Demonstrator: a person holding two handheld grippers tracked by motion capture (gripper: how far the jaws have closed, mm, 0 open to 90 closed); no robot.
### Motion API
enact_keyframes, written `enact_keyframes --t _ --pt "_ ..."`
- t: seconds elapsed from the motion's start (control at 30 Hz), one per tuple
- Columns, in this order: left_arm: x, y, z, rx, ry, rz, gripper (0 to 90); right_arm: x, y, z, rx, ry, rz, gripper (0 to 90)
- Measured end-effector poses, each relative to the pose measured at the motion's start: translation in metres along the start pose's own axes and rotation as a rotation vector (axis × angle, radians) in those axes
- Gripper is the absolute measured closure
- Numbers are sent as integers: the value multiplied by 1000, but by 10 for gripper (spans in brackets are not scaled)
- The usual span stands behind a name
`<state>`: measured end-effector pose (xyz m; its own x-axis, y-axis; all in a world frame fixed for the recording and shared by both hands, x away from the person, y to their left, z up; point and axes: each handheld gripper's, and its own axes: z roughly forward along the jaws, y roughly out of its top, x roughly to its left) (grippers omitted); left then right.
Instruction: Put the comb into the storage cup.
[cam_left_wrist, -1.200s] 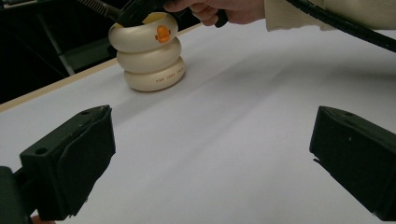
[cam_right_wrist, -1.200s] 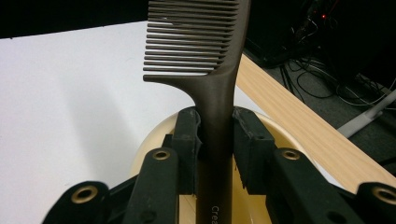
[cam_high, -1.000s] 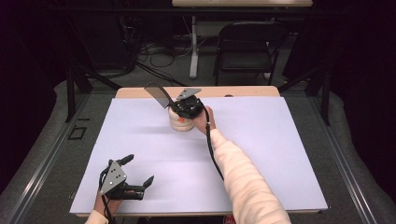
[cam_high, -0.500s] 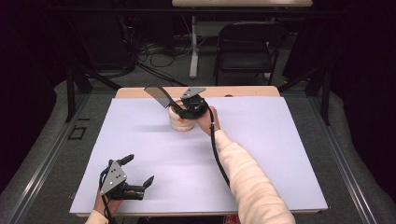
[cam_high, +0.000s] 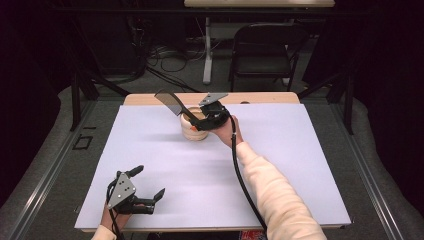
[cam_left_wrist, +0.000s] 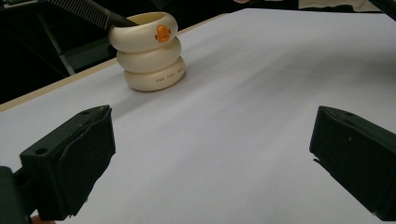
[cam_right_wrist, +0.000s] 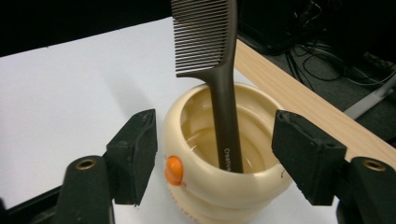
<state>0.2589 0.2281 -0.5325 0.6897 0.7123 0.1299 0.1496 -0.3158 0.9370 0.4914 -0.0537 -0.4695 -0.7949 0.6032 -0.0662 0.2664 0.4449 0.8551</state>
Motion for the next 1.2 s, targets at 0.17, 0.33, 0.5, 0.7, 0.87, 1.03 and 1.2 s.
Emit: enact_keyframes --t 0.17,0.33,0.5,0.7,0.87,1.03,1.2 --pt "0 0 0 2 0 1 4 2 -2 -10 6 20 11 245" --pt "0 0 0 2 1 0 4 4 -6 -21 9 38 23 208" --pt "0 0 0 2 1 0 4 5 -12 -31 13 50 25 158" --pt "0 0 0 4 0 0 4 2 -24 -44 16 56 38 144" --pt "0 0 0 6 1 -1 4 0 -37 -55 29 59 43 135" --pt "0 0 1 7 2 -1 3 1 -48 -66 24 54 51 105" --pt "-1 -1 1 10 3 1 4 1 -58 -75 25 47 52 90"
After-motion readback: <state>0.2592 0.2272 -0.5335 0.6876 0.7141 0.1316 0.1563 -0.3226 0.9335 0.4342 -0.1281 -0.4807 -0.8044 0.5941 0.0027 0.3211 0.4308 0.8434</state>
